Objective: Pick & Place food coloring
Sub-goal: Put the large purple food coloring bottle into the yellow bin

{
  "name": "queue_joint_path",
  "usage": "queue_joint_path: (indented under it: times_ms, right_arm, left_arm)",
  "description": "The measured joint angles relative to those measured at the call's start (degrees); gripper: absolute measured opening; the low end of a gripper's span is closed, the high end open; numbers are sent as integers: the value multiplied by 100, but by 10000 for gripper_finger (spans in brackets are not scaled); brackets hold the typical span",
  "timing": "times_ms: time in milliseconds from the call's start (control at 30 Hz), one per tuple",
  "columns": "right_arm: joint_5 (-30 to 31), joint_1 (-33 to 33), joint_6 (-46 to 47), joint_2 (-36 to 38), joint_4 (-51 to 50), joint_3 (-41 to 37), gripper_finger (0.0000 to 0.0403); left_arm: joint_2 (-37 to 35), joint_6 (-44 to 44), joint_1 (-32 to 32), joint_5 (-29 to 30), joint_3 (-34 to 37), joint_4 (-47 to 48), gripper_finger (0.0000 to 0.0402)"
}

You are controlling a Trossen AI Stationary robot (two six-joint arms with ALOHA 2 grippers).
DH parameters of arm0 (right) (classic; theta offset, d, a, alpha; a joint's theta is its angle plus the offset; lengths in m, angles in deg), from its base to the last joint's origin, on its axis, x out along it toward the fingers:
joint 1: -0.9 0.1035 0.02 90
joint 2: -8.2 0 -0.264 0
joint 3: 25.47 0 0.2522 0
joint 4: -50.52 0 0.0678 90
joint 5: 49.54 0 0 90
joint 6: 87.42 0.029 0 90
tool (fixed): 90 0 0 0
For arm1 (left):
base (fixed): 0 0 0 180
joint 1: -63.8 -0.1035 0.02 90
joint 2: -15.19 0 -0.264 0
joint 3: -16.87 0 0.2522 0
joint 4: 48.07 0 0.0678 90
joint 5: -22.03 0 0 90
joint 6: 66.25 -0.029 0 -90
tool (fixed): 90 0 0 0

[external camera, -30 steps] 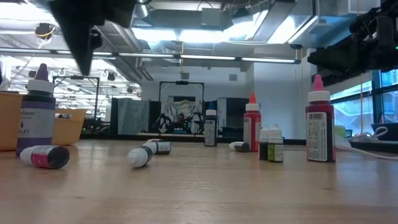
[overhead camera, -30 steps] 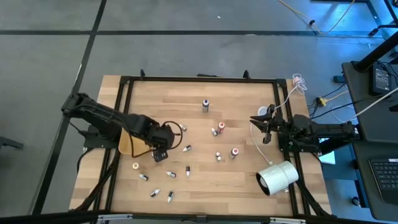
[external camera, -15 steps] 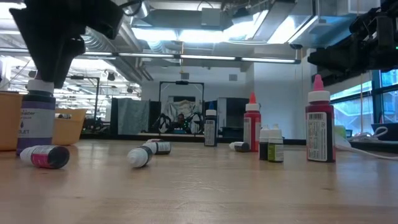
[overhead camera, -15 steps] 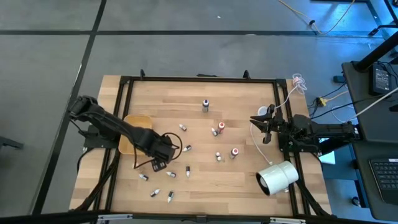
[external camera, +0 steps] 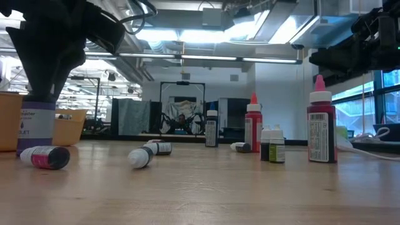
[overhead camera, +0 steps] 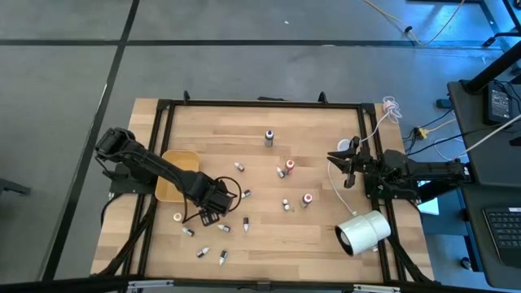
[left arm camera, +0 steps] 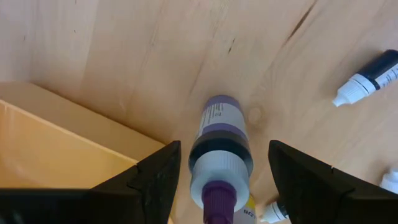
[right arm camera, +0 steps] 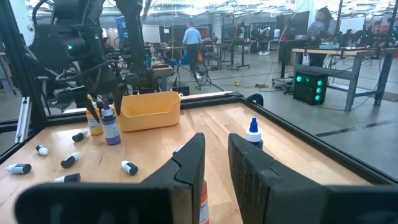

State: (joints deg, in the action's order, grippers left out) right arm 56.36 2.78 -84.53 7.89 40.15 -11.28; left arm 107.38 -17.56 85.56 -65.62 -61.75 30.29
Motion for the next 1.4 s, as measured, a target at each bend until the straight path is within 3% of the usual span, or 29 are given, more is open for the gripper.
queue_joint_path:
  times_ms: [467, 967, 1400]
  right_arm:
    - [0, 1, -19, 1, 0, 0, 75]
    - [0, 0, -32, 0, -1, 0, 75]
    - [0, 1, -32, -1, -2, 0, 75]
  left_arm:
    - [-21, -179, 0, -48, -11, 20, 110]
    - [1, -690, 0, -58, 13, 59, 83]
    - [1, -970, -11, 70, 8, 2, 93]
